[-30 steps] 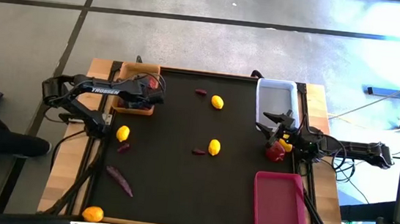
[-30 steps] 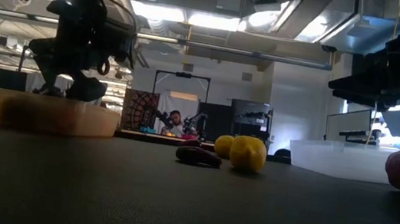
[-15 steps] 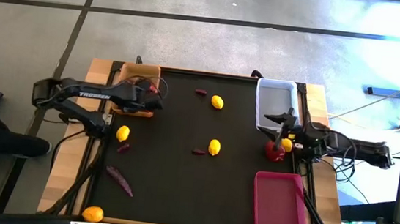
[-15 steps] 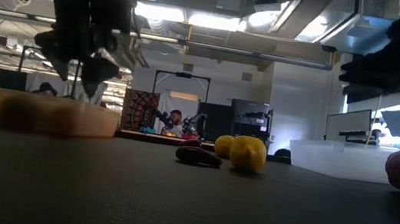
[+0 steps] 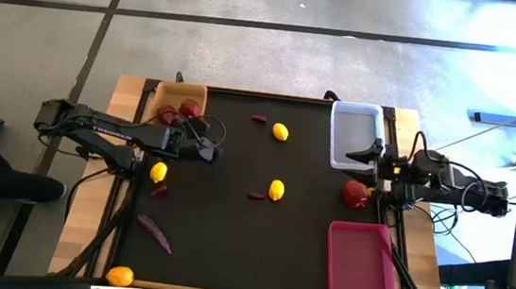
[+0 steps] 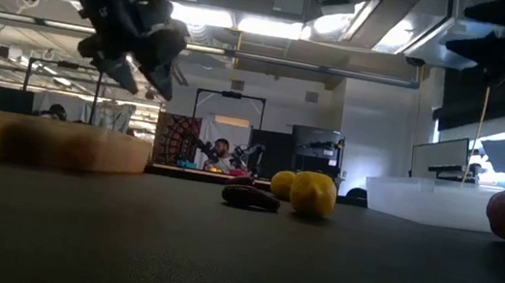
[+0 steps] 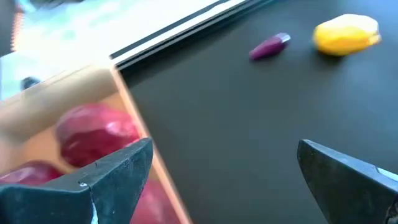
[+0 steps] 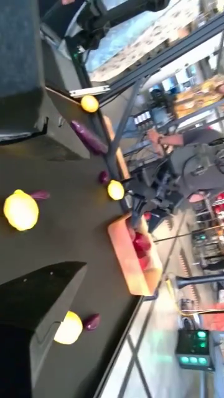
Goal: Sort produce into baskets
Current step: Put the apple into the orange bin
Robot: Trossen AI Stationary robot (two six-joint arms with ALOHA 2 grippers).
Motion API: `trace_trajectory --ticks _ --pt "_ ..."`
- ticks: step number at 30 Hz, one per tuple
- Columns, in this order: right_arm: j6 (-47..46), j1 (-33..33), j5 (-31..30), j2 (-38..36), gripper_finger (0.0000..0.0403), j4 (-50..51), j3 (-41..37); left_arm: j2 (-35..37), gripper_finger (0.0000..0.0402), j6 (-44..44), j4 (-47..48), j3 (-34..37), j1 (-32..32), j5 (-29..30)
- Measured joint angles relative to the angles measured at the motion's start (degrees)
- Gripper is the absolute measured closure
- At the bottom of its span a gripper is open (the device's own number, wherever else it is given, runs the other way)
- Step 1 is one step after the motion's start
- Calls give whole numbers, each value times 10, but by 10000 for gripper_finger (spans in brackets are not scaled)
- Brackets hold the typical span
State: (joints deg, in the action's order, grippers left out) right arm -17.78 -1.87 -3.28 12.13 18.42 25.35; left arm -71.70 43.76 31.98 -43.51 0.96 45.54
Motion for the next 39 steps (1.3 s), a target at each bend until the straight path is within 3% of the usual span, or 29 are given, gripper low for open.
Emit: trace_trajectory --ticks 12,20,30,39 --pt "-60 0 -15 177 164 263 159 0 9 -19 -15 0 -28 0" --pt "-133 0 3 292 164 458 199 0 9 -18 -16 0 -28 0" --pt "-166 0 4 407 157 510 199 0 9 -18 -15 0 -28 1" --pt "-151 0 14 533 64 525 199 0 9 -18 -15 0 -28 1"
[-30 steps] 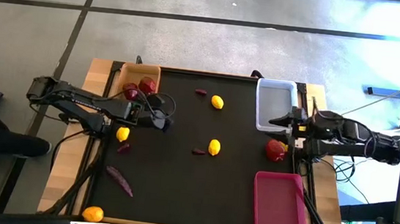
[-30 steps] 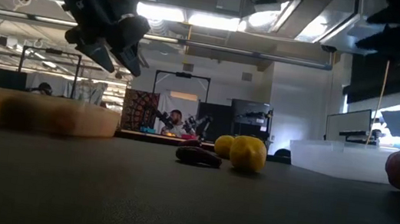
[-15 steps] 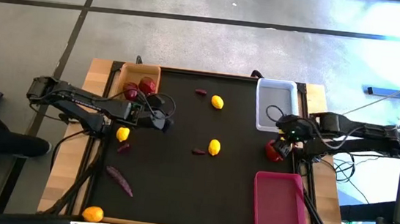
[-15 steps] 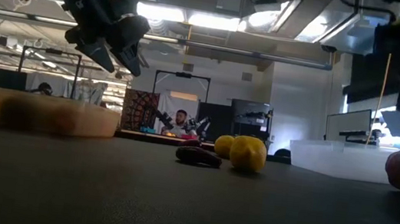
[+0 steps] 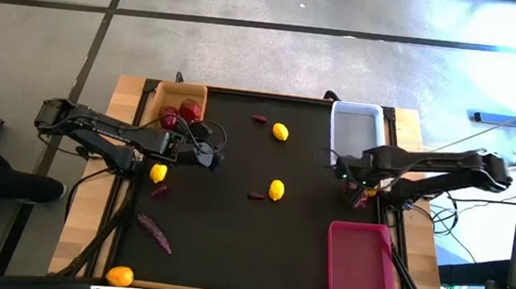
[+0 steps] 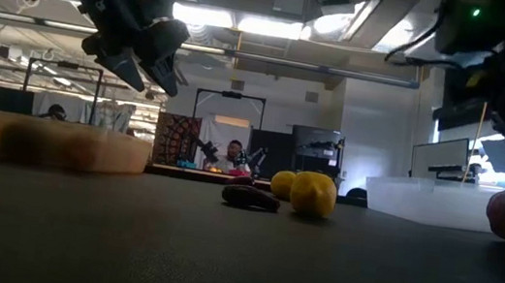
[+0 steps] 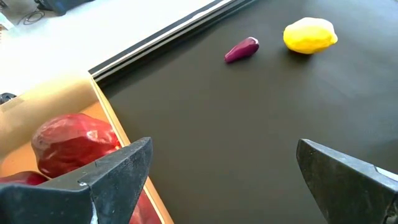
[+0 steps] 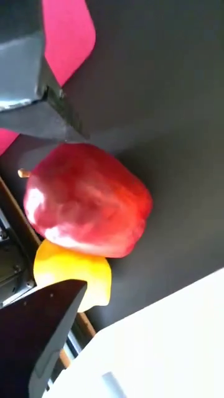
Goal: Sort produce into baskets
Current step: Put the apple into the orange bin
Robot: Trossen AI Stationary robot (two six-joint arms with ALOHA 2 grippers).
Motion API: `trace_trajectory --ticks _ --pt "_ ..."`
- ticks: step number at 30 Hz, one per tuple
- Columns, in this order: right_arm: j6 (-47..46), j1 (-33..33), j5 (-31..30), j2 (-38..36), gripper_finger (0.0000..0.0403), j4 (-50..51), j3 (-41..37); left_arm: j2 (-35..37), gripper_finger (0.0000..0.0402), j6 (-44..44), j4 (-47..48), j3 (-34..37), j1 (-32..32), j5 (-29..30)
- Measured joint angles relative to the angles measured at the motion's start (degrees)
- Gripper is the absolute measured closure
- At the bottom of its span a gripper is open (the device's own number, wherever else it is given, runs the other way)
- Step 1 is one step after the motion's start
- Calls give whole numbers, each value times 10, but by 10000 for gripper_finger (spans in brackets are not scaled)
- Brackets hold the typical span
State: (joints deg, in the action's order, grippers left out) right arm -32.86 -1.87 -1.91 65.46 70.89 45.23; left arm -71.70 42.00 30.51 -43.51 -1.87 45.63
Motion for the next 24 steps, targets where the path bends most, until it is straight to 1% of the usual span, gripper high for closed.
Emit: trace_trajectory --ticks 2,5,8,12,17,24 --pt "3 0 0 24 50 -1 0 0 9 0 0 0 0 0" --pt "6 0 0 57 40 -2 0 0 9 0 0 0 0 0" --pt "14 0 1 86 40 -3 0 0 9 0 0 0 0 0" --pt "19 0 0 119 52 -6 0 0 9 0 0 0 0 0" --pt "36 0 0 146 86 -5 0 0 9 0 0 0 0 0" --pt "62 0 -1 146 163 -4 2 0 9 0 0 0 0 0"
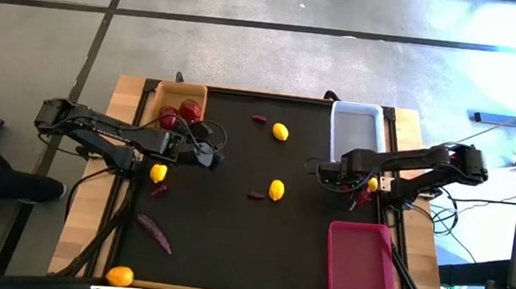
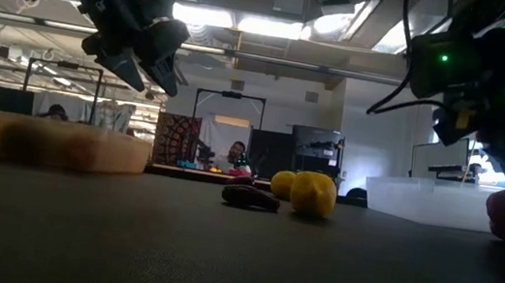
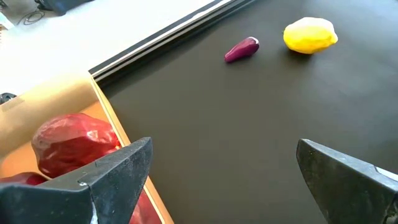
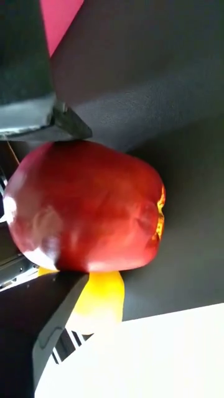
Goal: Sort produce into baskets
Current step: Put the apple into the orange bin
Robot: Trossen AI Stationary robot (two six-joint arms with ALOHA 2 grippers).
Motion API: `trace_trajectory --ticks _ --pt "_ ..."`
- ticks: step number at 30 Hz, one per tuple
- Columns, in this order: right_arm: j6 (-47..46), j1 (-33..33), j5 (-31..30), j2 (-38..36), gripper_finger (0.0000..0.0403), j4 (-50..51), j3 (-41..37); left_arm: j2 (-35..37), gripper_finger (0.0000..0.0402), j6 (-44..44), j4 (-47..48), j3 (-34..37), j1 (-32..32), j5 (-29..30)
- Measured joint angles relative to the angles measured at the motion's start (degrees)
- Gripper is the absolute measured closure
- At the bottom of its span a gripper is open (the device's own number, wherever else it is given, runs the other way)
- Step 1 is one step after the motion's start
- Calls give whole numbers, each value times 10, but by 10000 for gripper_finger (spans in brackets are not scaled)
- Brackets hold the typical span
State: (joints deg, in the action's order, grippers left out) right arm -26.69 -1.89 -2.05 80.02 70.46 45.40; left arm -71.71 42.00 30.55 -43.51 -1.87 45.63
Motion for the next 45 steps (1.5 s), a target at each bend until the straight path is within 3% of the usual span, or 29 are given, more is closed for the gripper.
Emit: trace_trajectory --ticks 5,16,27,37,45 --pt "13 0 -10 -13 192 2 2 0 9 1 0 0 0 0" --pt "59 0 -39 -89 198 -13 89 0 9 -8 -15 0 -9 -4" --pt "152 0 -119 -161 198 -222 104 0 9 -122 -182 0 -44 -38" --pt "238 0 -119 -161 198 -413 104 0 9 -207 -321 0 -57 -86" --pt "259 0 -79 -160 198 -499 104 -26 9 -246 -412 0 -57 -126"
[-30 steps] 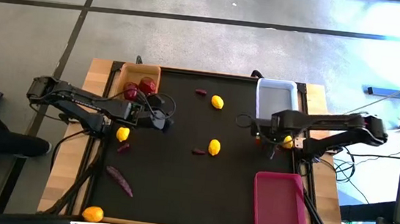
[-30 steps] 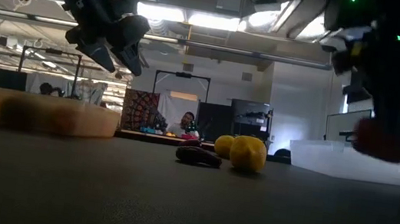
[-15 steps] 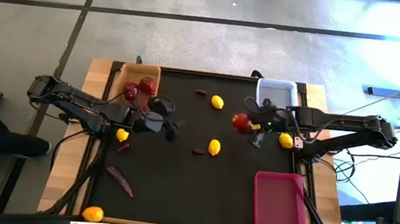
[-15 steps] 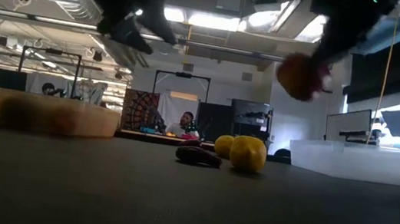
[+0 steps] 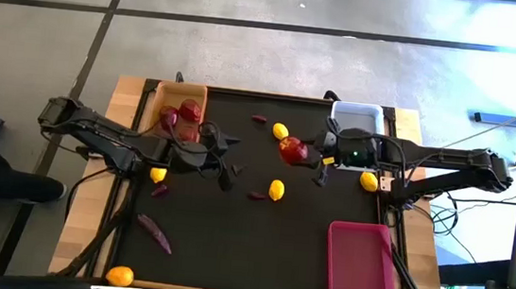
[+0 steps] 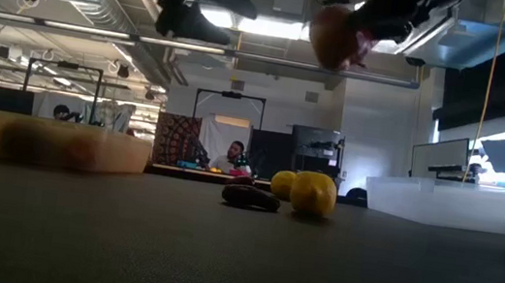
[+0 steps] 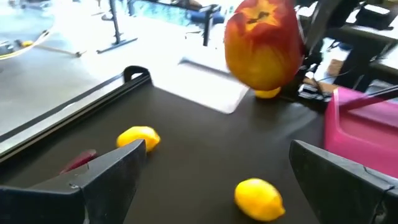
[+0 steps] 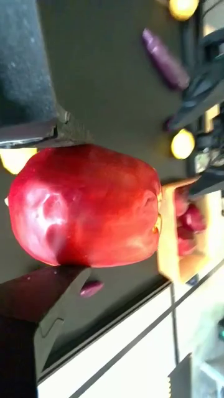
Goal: Sort produce into baskets
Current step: Put the apple into the orange bin
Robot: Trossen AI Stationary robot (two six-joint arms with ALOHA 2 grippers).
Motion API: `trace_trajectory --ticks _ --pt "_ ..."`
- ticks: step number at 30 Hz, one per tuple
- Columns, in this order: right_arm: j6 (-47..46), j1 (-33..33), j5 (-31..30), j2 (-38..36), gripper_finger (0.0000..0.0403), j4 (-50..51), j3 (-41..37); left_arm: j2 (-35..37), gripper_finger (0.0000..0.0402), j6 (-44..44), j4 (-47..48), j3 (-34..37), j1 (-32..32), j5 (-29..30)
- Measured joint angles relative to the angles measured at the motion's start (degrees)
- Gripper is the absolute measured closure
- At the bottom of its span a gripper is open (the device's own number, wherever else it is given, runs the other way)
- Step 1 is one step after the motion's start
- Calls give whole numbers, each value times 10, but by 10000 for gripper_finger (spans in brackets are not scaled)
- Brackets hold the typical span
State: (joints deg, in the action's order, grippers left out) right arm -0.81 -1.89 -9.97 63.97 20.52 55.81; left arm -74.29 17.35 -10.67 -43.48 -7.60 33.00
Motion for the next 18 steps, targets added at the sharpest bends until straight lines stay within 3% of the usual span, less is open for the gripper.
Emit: trace_trajectory --ticks 6,18 --pt "11 0 36 23 199 -60 0 -42 9 -33 -103 0 0 -47" --pt "13 0 125 92 199 -172 0 -109 9 -49 -230 0 0 -82"
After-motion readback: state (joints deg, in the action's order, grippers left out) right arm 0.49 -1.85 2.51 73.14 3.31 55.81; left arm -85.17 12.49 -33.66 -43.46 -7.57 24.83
